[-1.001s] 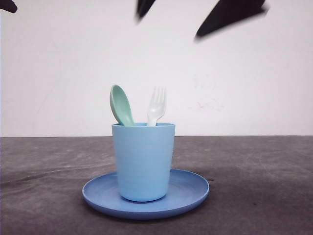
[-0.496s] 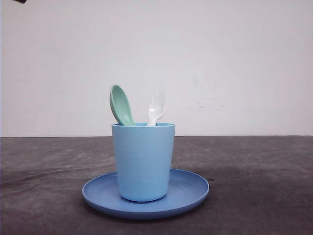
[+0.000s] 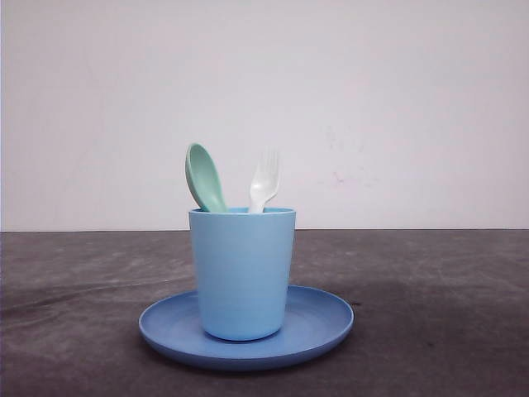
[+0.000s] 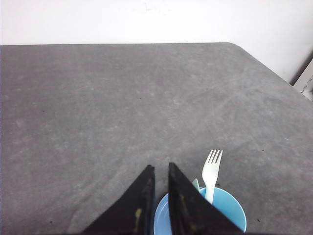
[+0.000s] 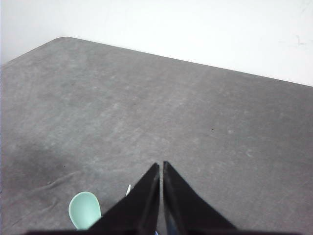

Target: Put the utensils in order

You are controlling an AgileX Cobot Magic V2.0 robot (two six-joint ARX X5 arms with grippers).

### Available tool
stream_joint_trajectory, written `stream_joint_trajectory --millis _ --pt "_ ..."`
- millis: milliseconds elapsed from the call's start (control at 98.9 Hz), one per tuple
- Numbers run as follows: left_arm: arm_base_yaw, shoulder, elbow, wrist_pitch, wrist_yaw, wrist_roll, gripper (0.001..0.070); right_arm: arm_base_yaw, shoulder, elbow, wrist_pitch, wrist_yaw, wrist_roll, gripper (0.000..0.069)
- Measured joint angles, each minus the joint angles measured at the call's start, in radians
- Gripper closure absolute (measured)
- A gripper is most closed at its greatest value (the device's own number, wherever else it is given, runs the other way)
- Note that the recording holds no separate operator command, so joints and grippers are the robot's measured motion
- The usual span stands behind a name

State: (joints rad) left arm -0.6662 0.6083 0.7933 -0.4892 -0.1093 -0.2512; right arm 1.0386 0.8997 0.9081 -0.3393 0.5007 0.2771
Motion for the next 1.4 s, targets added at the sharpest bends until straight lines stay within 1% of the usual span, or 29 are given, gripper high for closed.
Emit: stream_joint_trajectory --millis 293,364,445,496,556,668,799,850,910,981,1032,1184,1295,1396 --pt "0.0 0.0 0.0 0.0 0.0 0.006 0.0685 0.0 0.0 0.0 0.0 0.0 0.0 0.0682" --pt "0.007 -0.006 0.0 0.0 0.0 0.038 0.0685 0.0 0.0 0.0 0.0 0.0 0.0 0.0682" --pt "0.036 -0.017 0.0 0.007 0.0 0.086 0.0685 0.0 0.0 0.0 0.0 0.0 0.0 0.0682" --pt "0.063 -0.023 0.0 0.021 0.0 0.117 0.0685 0.0 0.0 0.0 0.0 0.0 0.0 0.0682" --pt "0.112 -0.033 -0.003 0.042 0.0 0.156 0.0685 0.0 0.0 0.0 0.0 0.0 0.0 0.0682" --pt "0.232 -0.062 -0.047 0.086 0.002 0.206 0.0685 0.0 0.0 0.0 0.0 0.0 0.0 0.0682" --pt "0.392 -0.142 -0.18 0.159 0.003 0.225 0.0685 0.0 0.0 0.0 0.0 0.0 0.0 0.0682" --pt "0.442 -0.185 -0.246 0.196 0.003 0.227 0.0685 0.0 0.0 0.0 0.0 0.0 0.0 0.0682" --pt "0.485 -0.246 -0.331 0.237 0.003 0.231 0.0685 0.0 0.0 0.0 0.0 0.0 0.0 0.0682" --pt "0.52 -0.323 -0.434 0.282 0.003 0.233 0.0685 0.0 0.0 0.0 0.0 0.0 0.0 0.0682" --pt "0.533 -0.375 -0.501 0.302 0.003 0.233 0.0685 0.0 0.0 0.0 0.0 0.0 0.0 0.0682" --pt "0.556 -0.498 -0.679 0.294 0.003 0.232 0.0685 0.0 0.0 0.0 0.0 0.0 0.0 0.0682" --pt "0.57 -0.563 -0.753 0.292 0.003 0.232 0.0685 0.0 0.0 0.0 0.0 0.0 0.0 0.0682" --pt "0.583 -0.605 -0.761 0.311 0.007 0.233 0.0685 0.0 0.0 0.0 0.0 0.0 0.0 0.0682"
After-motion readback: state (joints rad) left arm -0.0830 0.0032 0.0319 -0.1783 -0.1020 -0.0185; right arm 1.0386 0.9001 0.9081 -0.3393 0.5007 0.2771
